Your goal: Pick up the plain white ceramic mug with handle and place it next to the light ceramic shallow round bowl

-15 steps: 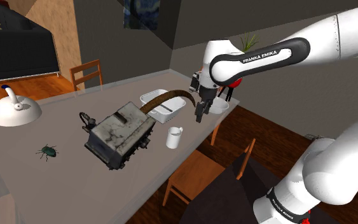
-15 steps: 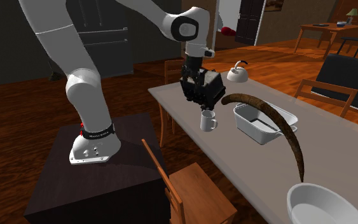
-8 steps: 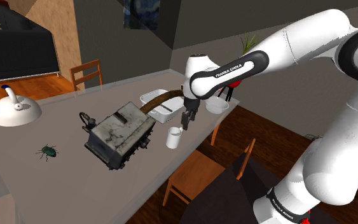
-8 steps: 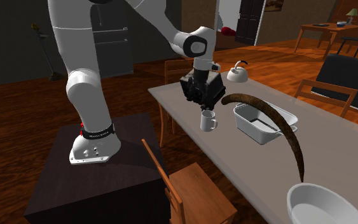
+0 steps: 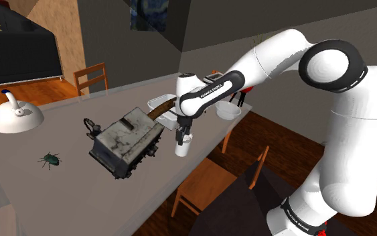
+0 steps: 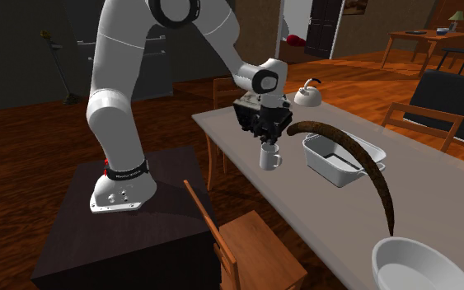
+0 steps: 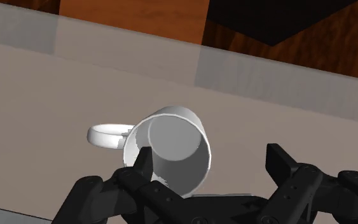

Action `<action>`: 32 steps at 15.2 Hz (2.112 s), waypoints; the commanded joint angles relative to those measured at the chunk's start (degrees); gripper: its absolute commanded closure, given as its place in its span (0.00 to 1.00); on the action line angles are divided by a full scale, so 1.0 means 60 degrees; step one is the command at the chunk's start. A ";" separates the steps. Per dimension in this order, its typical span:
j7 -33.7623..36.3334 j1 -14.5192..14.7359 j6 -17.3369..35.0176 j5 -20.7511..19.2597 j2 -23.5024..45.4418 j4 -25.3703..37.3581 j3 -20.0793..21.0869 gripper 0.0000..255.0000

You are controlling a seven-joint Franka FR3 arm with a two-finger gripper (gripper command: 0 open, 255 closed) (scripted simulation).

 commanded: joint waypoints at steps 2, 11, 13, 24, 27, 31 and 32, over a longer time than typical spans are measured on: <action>0.0010 0.0052 0.0230 -0.0082 0.0537 0.0277 -0.0002 0.00; 0.0067 0.0050 0.0927 -0.0171 0.1093 0.0137 -0.0064 0.00; 0.0067 0.0050 0.0927 -0.0171 0.1093 0.0137 -0.0064 0.00; 0.0067 0.0050 0.0926 -0.0171 0.1092 0.0136 -0.0064 1.00; 0.0054 0.0045 0.0836 -0.0158 0.0985 0.0120 -0.0056 1.00; 0.0000 0.0026 0.0461 -0.0107 0.0567 0.0079 -0.0024 1.00; -0.0013 0.0022 0.0365 -0.0094 0.0465 0.0073 -0.0017 1.00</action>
